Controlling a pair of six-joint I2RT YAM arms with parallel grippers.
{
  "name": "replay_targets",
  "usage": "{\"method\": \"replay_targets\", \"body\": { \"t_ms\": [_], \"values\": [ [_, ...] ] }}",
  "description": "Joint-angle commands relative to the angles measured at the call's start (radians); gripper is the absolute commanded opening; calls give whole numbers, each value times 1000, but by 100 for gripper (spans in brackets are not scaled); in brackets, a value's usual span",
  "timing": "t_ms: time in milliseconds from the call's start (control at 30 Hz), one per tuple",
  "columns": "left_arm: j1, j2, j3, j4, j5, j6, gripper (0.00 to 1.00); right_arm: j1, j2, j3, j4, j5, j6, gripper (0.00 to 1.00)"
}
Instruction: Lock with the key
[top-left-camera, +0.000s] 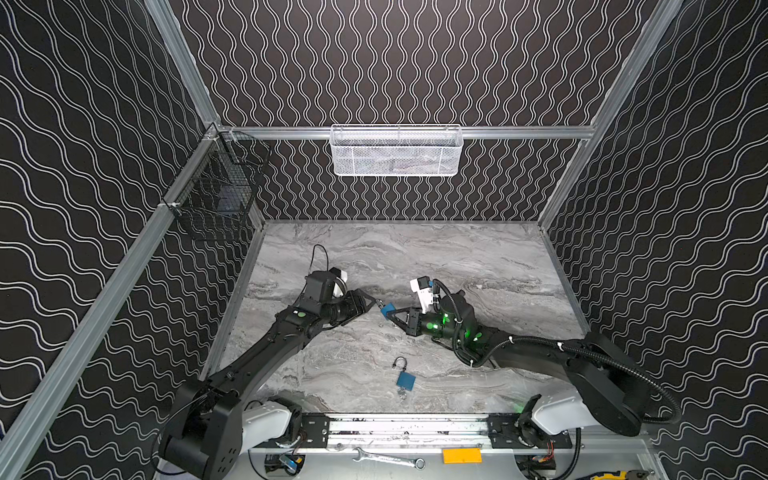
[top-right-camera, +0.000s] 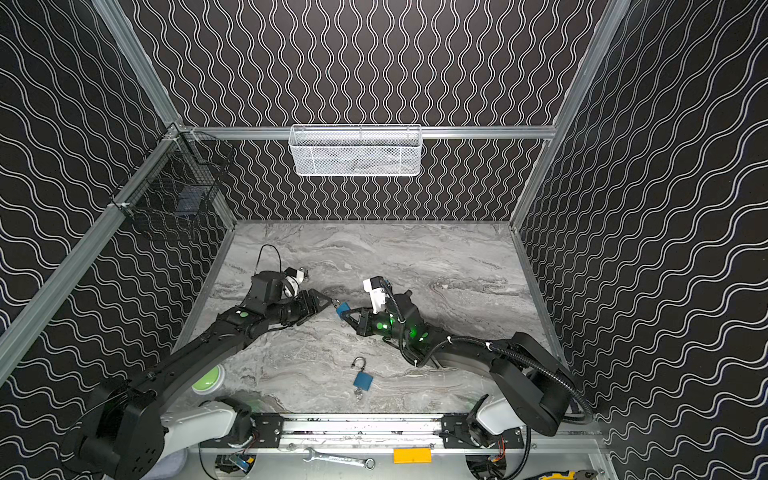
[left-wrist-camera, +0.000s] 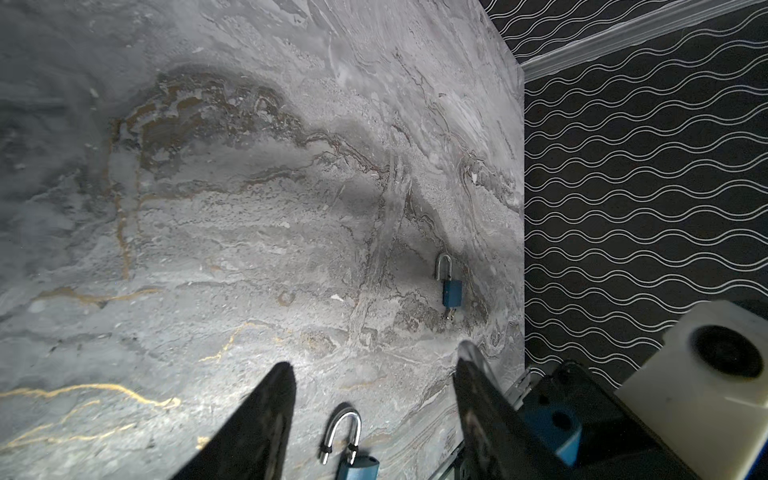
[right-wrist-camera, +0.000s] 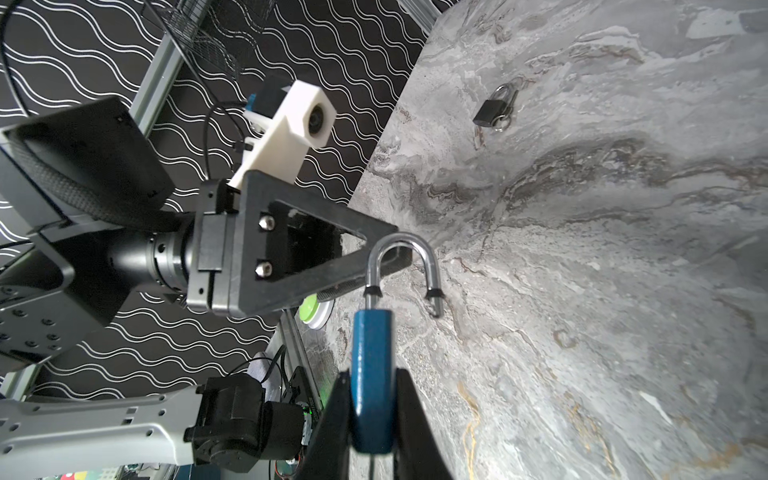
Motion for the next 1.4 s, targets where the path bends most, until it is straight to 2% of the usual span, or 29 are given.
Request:
{"method": "replay_targets", "body": {
  "t_ms": [0,167,333,767,1367],
  "values": [
    [4,-7,-3,-3,-19,26,66,-3,-9,-7,28,-8,-10,0],
    [12,-25,-18,34,20,-9,67,-5,-8,-16,27,-4,-13,0],
    [13,-35,-54,153,103,-85,67,-5,10,-16,37,-13,-9,0],
    [6,45,-45,258,162,-136,54,3,49,22,52,-40,4,0],
    [-5,58,-35,286,184,-109,34,4,67,13,86,-61,19,0]
  ]
}}
